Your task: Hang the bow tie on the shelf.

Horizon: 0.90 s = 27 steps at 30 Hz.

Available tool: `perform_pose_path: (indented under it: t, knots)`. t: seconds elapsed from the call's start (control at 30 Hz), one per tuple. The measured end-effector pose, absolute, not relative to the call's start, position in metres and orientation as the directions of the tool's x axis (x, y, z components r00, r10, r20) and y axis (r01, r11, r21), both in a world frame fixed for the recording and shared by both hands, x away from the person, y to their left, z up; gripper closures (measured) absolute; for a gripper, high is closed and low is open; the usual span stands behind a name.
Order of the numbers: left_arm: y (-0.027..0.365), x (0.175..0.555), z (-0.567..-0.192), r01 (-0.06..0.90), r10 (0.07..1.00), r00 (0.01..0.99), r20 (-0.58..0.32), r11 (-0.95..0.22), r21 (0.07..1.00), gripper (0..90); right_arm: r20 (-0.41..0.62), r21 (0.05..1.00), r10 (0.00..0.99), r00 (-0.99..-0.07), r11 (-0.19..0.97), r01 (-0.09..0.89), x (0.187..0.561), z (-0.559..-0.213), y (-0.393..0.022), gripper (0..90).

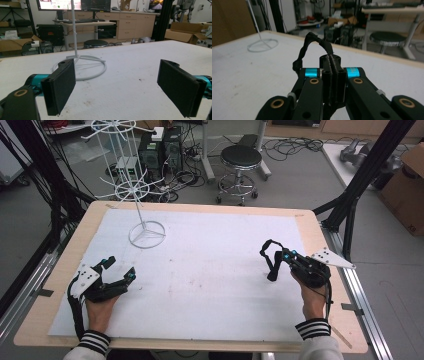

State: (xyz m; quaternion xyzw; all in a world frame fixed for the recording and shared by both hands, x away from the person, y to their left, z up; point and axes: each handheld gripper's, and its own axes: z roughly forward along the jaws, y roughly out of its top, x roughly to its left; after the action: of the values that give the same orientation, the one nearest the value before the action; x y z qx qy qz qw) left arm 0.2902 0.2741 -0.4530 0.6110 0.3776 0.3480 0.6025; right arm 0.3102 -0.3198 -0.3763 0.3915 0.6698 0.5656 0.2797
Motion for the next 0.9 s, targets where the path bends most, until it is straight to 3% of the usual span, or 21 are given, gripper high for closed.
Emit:
perform_pose_path:
  t: [0.13, 0.9]
  knots:
    - [0.274, 0.290, -0.453, 0.042, 0.881, 0.472, -0.030, 0.012, 0.999, 15.6, 0.077, 0.991, 0.824, -0.562, -0.001, 0.135, 0.310, -0.372, -0.313, 88.2]
    - [0.274, 0.289, -0.453, 0.037, 0.882, 0.471, -0.023, 0.006, 0.999, 15.6, 0.060, 0.997, 0.739, -0.671, -0.005, 0.083, 0.349, -0.331, -0.235, 88.2]
